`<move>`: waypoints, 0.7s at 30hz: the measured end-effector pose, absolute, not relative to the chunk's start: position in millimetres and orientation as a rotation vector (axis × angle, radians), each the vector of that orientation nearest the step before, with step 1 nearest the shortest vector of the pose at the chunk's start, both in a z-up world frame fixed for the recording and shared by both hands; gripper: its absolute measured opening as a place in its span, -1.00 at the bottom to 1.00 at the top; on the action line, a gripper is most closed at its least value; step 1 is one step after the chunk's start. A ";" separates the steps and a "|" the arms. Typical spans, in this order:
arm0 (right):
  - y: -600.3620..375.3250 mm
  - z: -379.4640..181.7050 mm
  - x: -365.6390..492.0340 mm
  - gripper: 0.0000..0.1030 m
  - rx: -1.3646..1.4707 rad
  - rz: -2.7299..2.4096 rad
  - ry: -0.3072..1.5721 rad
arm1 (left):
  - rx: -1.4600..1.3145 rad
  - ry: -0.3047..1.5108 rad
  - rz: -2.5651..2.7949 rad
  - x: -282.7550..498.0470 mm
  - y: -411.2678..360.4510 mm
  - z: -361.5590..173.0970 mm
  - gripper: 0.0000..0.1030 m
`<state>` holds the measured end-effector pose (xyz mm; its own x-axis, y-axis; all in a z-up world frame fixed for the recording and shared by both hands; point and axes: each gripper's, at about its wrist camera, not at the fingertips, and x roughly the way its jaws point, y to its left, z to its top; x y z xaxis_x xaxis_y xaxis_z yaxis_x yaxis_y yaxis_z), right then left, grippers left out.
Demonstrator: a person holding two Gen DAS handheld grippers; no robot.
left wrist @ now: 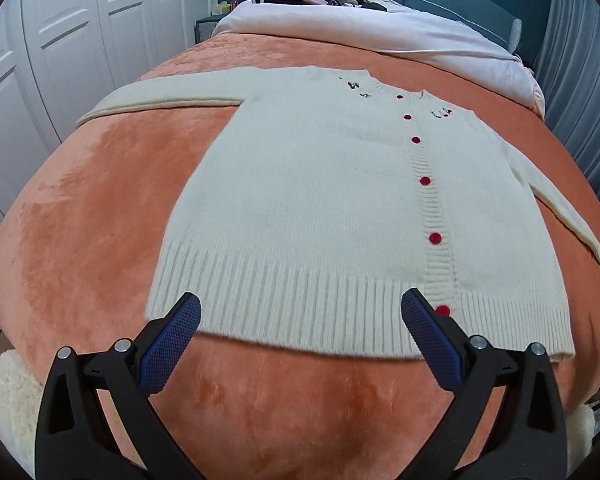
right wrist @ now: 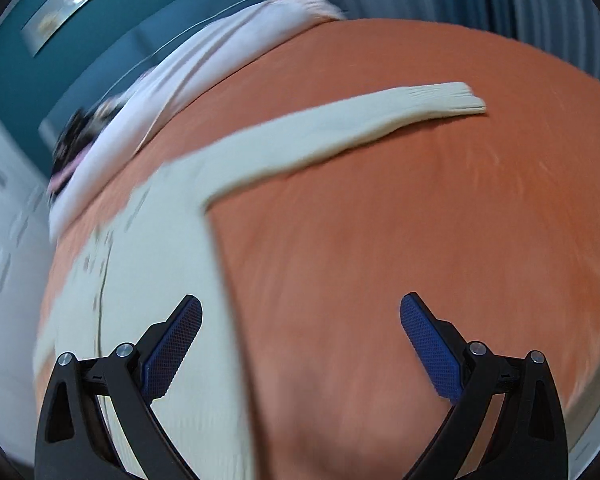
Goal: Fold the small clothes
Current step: 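Grasp a sleeve cuff with the right tool and fold it across the body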
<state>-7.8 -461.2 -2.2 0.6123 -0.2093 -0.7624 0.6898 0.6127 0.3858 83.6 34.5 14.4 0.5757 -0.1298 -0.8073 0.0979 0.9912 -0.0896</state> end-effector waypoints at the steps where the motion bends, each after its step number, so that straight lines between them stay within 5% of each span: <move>1: -483.7 -3.6 -1.5 0.90 0.765 -0.597 0.719 | -0.038 0.951 -0.135 88.7 32.8 13.3 0.90; 11: -632.3 -58.6 60.5 0.89 1.010 -0.808 0.674 | -0.039 0.988 -0.155 133.2 15.1 -7.8 0.90; 13: -639.6 -57.2 66.0 0.36 1.011 -0.839 0.614 | -0.039 0.990 -0.158 139.2 15.6 -10.4 0.90; 14: -640.9 -55.4 76.3 -0.43 1.009 -0.817 0.615 | -0.039 0.991 -0.160 143.0 16.6 -11.6 0.90; 15: -642.3 -53.0 87.8 -0.78 1.013 -0.785 0.632 | -0.041 0.990 -0.161 145.8 17.8 -12.0 0.90; 21: -539.0 73.2 188.2 -0.80 0.719 -0.386 0.430 | -0.083 0.935 -0.163 167.2 32.6 3.4 0.90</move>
<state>188.2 -539.0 73.2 0.8447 -0.1897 -0.5004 0.4773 0.6900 0.5441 167.2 32.6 3.4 0.5830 -0.1753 -0.7933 0.1032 0.9845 -0.1417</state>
